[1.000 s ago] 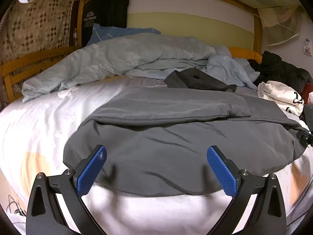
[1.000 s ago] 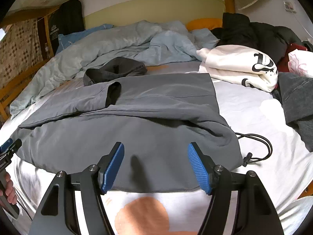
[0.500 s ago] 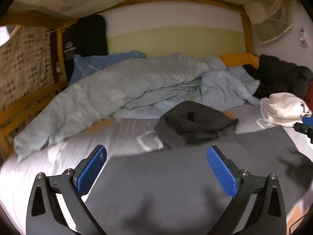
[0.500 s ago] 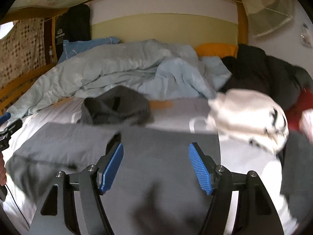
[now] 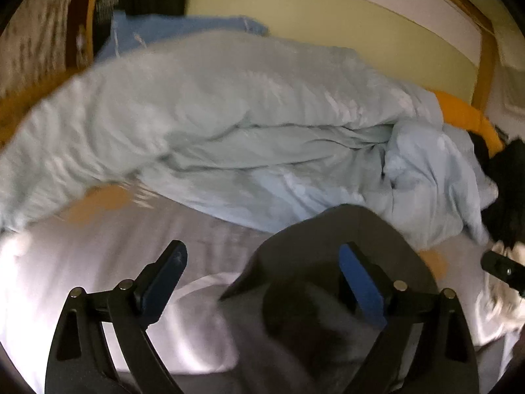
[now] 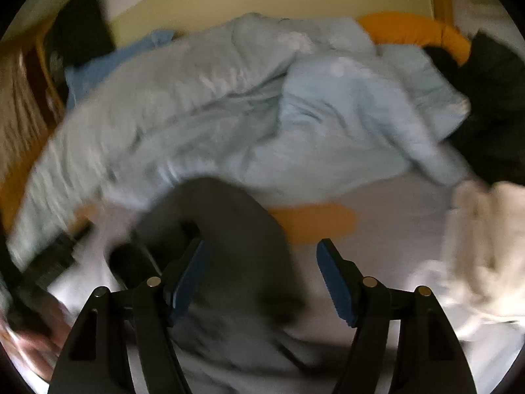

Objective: Fold large clothes
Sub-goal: 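Grasp the grey hood with both tools and lift it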

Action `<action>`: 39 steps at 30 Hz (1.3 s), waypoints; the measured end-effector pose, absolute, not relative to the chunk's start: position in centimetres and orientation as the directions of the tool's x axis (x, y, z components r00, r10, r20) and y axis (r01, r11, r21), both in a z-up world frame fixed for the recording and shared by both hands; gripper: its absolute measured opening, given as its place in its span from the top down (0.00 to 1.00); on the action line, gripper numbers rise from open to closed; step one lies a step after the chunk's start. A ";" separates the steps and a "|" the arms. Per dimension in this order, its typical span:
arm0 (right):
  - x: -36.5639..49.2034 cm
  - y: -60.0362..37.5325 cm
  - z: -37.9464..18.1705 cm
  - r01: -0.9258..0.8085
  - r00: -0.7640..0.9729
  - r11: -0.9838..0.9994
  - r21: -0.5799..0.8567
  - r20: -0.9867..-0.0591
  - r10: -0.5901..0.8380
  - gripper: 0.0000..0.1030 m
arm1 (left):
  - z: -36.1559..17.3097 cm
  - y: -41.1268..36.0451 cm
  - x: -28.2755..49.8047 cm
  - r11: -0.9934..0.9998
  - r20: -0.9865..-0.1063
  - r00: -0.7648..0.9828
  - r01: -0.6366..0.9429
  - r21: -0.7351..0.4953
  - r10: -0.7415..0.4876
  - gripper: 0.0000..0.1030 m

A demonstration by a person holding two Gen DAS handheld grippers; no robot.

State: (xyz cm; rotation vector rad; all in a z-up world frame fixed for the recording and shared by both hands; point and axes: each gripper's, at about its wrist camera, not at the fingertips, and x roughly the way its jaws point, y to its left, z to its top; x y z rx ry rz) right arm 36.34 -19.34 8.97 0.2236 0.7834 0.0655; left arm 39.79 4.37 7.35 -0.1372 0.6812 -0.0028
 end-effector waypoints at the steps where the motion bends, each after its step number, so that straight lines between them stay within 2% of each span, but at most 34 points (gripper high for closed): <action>1: 37.2 -18.9 8.9 0.020 0.715 0.970 0.242 -0.681 0.155 0.31 | 6.4 4.6 40.9 0.988 -0.647 0.760 -0.049 -0.148 -0.059 0.12; 3: 38.6 -17.8 8.3 0.017 0.729 0.976 0.215 -0.671 0.135 0.31 | 4.1 5.0 41.8 0.985 -0.683 0.728 -0.075 -0.156 -0.053 0.19; 5: 39.3 -17.0 6.3 0.022 0.728 0.990 0.140 -0.681 0.080 0.31 | 1.8 5.5 41.8 0.984 -0.717 0.697 -0.143 -0.106 0.024 0.27; 8: 40.5 -16.1 2.7 0.001 0.637 1.000 0.031 -0.770 0.023 0.31 | -0.5 6.6 41.6 0.981 -0.774 0.630 -0.104 -0.165 -0.063 0.31; 12: 41.3 -16.3 0.2 -0.039 0.566 0.990 0.138 -0.813 0.136 0.31 | -0.4 6.9 40.7 0.992 -0.801 0.598 -0.070 -0.101 -0.039 0.31; 14: 41.5 -14.7 -0.9 -0.113 0.511 0.989 0.096 -0.848 0.140 0.31 | -0.6 7.3 40.6 0.992 -0.816 0.575 -0.062 -0.113 -0.057 0.30; 17: 40.7 -12.2 -1.5 -0.171 0.513 0.985 -0.026 -0.856 0.066 0.31 | 0.0 8.3 40.1 0.980 -0.794 0.598 -0.076 -0.185 -0.104 0.30; 20: 40.6 -11.9 -1.8 -0.162 0.522 0.984 -0.077 -0.853 0.019 0.31 | 1.4 7.7 39.4 0.987 -0.755 0.651 -0.053 -0.149 -0.079 0.30; 23: 41.0 -12.7 -2.0 -0.159 0.485 0.987 -0.030 -0.873 0.052 0.31 | 1.8 6.7 39.4 0.993 -0.730 0.680 -0.030 -0.116 -0.065 0.27; 26: 40.1 -13.1 -1.9 -0.235 0.441 0.971 0.042 -0.886 0.145 0.31 | 0.7 6.6 40.3 0.995 -0.750 0.660 -0.045 -0.091 -0.039 0.27; 28: 39.4 -12.8 -2.2 -0.292 0.429 0.956 0.008 -0.892 0.139 0.31 | -0.5 6.6 41.1 0.998 -0.785 0.619 -0.059 -0.028 0.014 0.20; 30: 39.1 -12.4 -2.4 -0.333 0.419 0.943 -0.023 -0.899 0.126 0.31 | -1.7 7.0 41.6 0.998 -0.821 0.571 -0.067 -0.012 0.028 0.20; 33: 39.2 -13.0 -1.5 -0.267 0.435 0.963 0.046 -0.885 0.163 0.31 | -1.7 8.2 41.0 0.994 -0.833 0.553 -0.077 -0.073 -0.019 0.20; 37: 38.9 -14.9 2.5 -0.111 0.561 0.974 0.199 -0.796 0.227 0.31 | -2.0 7.0 40.2 0.999 -0.837 0.546 0.008 0.031 0.022 0.21; 39: 39.3 -14.4 4.4 -0.104 0.597 0.974 0.201 -0.770 0.222 0.30 | -2.6 7.0 40.4 0.999 -0.852 0.523 0.009 0.034 0.025 0.21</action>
